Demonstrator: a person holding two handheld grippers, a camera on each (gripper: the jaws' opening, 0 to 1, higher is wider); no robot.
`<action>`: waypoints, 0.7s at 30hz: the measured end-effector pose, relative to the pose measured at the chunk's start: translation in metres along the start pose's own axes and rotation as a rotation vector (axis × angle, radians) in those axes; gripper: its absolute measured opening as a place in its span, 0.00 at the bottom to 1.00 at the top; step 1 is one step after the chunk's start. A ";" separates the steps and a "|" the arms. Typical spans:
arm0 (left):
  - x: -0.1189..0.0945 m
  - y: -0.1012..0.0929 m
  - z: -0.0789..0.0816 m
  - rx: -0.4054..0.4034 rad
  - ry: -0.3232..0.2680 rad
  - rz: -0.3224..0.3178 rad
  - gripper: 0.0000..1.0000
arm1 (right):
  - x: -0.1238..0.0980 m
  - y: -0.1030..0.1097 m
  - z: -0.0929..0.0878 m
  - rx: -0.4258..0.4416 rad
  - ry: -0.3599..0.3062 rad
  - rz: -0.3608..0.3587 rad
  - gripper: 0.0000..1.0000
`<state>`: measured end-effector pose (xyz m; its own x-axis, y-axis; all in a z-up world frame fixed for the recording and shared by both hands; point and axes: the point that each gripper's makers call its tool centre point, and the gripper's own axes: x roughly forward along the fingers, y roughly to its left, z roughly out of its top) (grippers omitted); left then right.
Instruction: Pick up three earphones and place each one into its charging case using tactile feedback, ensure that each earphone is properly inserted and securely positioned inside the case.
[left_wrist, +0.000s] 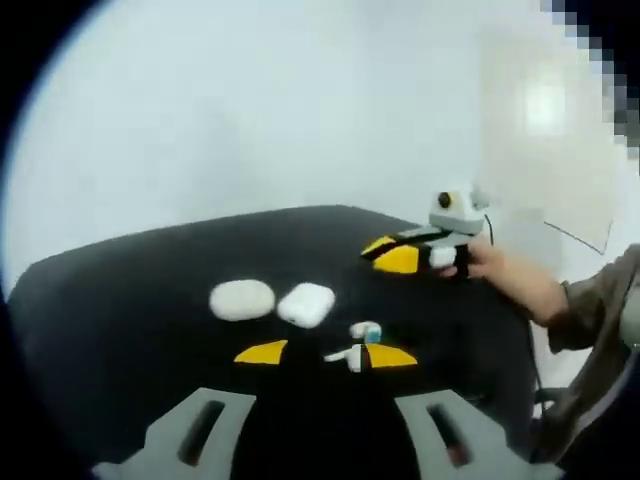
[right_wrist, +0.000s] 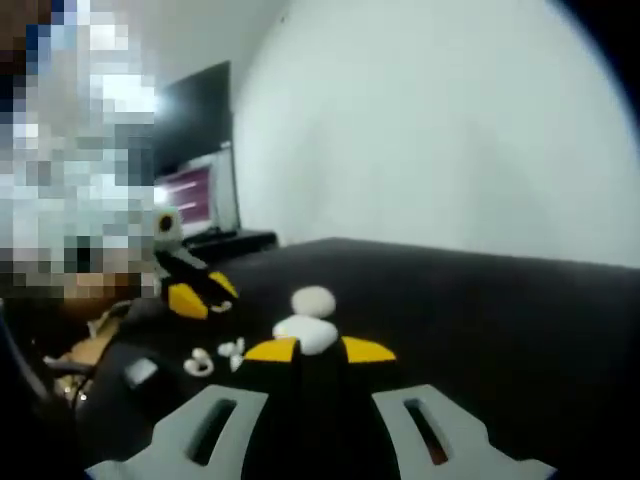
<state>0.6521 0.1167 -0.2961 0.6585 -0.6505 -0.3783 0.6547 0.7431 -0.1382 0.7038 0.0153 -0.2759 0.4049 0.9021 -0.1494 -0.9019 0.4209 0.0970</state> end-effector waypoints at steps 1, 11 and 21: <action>0.005 -0.003 -0.004 -0.003 0.027 -0.007 0.24 | 0.000 -0.001 0.000 0.000 0.000 -0.002 0.17; 0.024 -0.003 -0.022 0.032 0.123 0.031 0.19 | -0.003 0.000 0.006 0.016 -0.024 0.001 0.17; -0.001 0.019 -0.008 0.036 0.085 0.104 0.19 | -0.003 0.000 0.007 0.016 -0.028 0.002 0.17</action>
<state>0.6606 0.1328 -0.3053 0.6911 -0.5534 -0.4649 0.5984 0.7988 -0.0615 0.7042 0.0134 -0.2687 0.4076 0.9050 -0.1220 -0.9002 0.4206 0.1125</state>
